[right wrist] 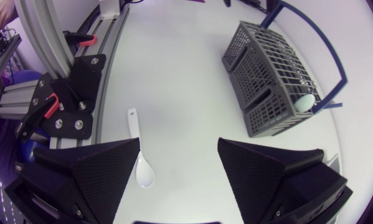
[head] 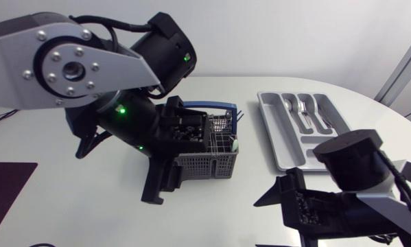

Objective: Unload the cutlery basket into the drawer organizer.

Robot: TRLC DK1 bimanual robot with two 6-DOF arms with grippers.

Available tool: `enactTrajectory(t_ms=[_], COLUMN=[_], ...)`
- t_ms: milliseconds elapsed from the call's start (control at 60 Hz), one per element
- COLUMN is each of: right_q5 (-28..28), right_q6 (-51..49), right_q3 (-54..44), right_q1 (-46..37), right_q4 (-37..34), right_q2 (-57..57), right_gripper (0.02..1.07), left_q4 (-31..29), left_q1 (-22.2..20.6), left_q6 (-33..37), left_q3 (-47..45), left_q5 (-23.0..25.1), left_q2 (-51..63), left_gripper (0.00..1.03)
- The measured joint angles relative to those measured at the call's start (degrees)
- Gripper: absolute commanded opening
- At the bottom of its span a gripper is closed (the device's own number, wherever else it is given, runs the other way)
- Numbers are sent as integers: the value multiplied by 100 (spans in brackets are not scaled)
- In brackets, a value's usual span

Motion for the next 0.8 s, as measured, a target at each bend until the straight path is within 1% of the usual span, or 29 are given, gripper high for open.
enactTrajectory(t_ms=[50, 117, 233, 383, 450, 483, 550, 683, 800], right_q5=[46, 155, 216, 236, 236, 238, 256, 411, 525], right_q6=[-46, -96, -101, -98, -98, -96, -96, -94, -94], right_q3=[35, 44, 46, 44, 44, 42, 28, 28, 28], right_q1=[120, 289, 348, 555, 730, 796, 922, 1224, 1366], right_q4=[-59, -101, -120, -144, -120, -87, 35, 306, 494], right_q2=[157, 358, 509, 527, 675, 793, 1080, 1635, 2065], right_gripper=[92, 92, 92, 91, 87, 86, 79, 78, 63], left_q4=[17, 24, 188, 319, 321, 321, 326, 326, 326], left_q1=[13, 26, -26, -142, -142, -142, -142, -136, -68], left_q6=[74, 190, 326, 356, 358, 358, 358, 358, 361], left_q3=[-142, -328, -645, -778, -813, -815, -844, -1062, -1224], left_q5=[0, 26, 111, 129, 129, 129, 129, 129, 129], left_q2=[-109, -234, -380, -289, -289, -289, -289, -293, -343], left_gripper=[88, 90, 89, 89, 89, 89, 89, 89, 89])
